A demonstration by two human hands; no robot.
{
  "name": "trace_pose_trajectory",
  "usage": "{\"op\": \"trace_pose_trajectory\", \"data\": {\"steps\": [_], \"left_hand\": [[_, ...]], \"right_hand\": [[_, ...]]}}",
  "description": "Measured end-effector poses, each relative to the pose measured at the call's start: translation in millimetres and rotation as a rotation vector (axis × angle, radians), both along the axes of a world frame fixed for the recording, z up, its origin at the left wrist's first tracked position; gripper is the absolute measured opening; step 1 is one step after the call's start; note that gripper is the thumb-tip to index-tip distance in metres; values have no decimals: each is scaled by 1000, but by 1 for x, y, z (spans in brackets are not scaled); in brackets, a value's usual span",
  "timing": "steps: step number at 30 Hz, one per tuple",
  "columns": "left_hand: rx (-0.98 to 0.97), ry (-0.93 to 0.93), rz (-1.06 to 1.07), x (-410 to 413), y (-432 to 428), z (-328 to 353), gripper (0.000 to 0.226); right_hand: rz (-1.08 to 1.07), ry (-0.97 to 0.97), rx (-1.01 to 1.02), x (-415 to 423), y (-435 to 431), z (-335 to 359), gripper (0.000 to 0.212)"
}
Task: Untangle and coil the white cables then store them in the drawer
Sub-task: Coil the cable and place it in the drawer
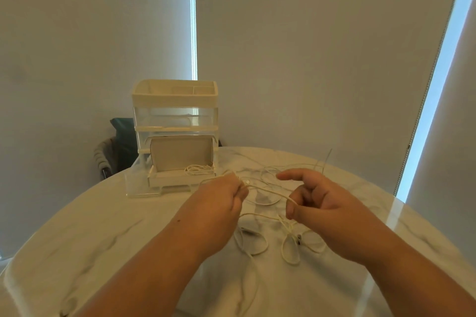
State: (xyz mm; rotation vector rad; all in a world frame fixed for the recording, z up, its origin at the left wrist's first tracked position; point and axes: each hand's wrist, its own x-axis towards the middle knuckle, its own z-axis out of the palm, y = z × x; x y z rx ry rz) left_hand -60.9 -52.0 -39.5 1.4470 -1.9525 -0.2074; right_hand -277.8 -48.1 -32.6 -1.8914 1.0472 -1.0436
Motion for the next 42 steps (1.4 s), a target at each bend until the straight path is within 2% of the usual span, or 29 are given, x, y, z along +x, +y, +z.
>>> {"op": "trace_pose_trajectory", "data": {"steps": [3, 6, 12, 15, 18, 20, 23, 25, 27, 29, 32, 34, 37, 40, 42], "left_hand": [[-76, 75, 32, 1, 2, 5, 25], [-177, 140, 8, 1, 4, 7, 25], [-248, 203, -107, -7, 10, 6, 29], [-219, 186, -134, -8, 9, 5, 31], [-174, 193, -134, -7, 8, 5, 32], [-158, 187, -133, -6, 9, 5, 34], [-155, 202, -105, -3, 6, 5, 37], [-166, 212, -48, 1, 4, 5, 38], [-156, 206, 13, 5, 1, 4, 40], [-105, 169, 53, 7, -1, 2, 42], [1, 53, 49, 4, -1, 0, 43], [79, -51, 10, -1, 1, -1, 42], [192, -184, -85, -9, 5, -2, 42], [243, -274, -155, -15, 9, -3, 38], [238, -313, -172, -20, 12, -2, 38]], "right_hand": [[-160, 167, 10, 1, -6, 0, 12], [-292, 215, 14, 3, -13, -6, 17], [-436, 116, -1, -3, -27, -11, 19], [-470, -133, 27, -8, -33, -14, 21], [-509, -261, -65, -8, -34, -14, 24], [-511, -274, -120, -7, -32, -12, 22], [-504, -157, -203, -8, -26, -6, 17], [-421, -81, -208, -9, -18, -1, 17], [-207, -48, -148, -8, -8, 4, 13], [46, -128, -46, -4, 2, 6, 14], [273, -290, 100, 4, 8, 3, 39], [394, -389, 145, 10, 10, 0, 46], [477, -561, 207, 16, 6, -4, 55], [536, -759, 327, 14, -3, -7, 76], [463, -791, 305, 12, -7, -6, 80]]}}
